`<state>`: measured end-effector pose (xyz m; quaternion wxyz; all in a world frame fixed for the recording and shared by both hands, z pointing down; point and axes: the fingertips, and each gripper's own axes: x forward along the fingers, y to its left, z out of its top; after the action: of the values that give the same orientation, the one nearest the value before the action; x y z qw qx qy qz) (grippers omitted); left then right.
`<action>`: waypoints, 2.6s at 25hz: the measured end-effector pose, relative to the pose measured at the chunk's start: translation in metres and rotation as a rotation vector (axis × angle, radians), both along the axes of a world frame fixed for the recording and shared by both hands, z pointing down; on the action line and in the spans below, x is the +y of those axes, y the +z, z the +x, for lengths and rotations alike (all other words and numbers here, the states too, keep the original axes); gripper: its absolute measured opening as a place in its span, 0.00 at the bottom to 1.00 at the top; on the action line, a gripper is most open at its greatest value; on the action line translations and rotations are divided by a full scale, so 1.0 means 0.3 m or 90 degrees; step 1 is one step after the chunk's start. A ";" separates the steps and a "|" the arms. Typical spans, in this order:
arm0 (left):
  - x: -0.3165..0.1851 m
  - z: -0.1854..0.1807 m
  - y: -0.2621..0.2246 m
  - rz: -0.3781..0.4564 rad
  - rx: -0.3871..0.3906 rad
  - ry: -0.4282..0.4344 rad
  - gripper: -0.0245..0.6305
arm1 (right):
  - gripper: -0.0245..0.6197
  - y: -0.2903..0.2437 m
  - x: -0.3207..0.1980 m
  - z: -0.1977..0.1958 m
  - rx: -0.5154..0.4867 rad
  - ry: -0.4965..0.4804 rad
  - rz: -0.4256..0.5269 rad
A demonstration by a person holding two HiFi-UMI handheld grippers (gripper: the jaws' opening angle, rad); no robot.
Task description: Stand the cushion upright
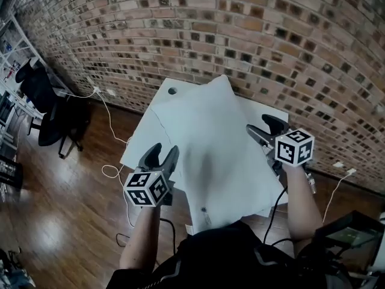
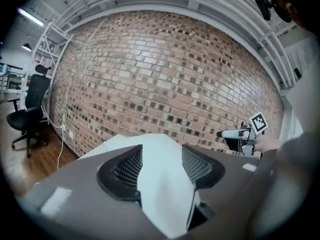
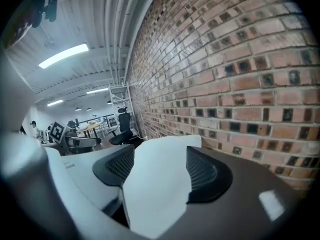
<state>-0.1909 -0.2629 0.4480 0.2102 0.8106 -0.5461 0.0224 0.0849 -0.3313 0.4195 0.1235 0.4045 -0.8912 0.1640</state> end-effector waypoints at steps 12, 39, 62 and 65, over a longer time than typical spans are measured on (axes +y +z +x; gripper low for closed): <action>-0.125 0.054 0.422 -0.215 0.023 0.046 0.83 | 0.81 0.453 -0.181 0.107 0.064 -0.063 -0.206; -0.181 0.185 0.652 -0.319 0.184 0.132 0.81 | 0.68 0.800 -0.129 0.006 -0.066 -0.179 -0.470; -0.106 0.190 0.213 -0.096 0.105 0.148 0.32 | 0.33 0.327 -0.003 -0.035 0.002 -0.111 -0.189; -0.108 0.188 0.091 -0.032 0.092 0.176 0.32 | 0.33 0.205 0.018 -0.035 -0.007 -0.089 -0.122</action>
<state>-0.1347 -0.2952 0.4754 0.2643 0.8720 -0.4121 0.0061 0.0744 -0.3259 0.4810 0.1682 0.3271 -0.8979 0.2419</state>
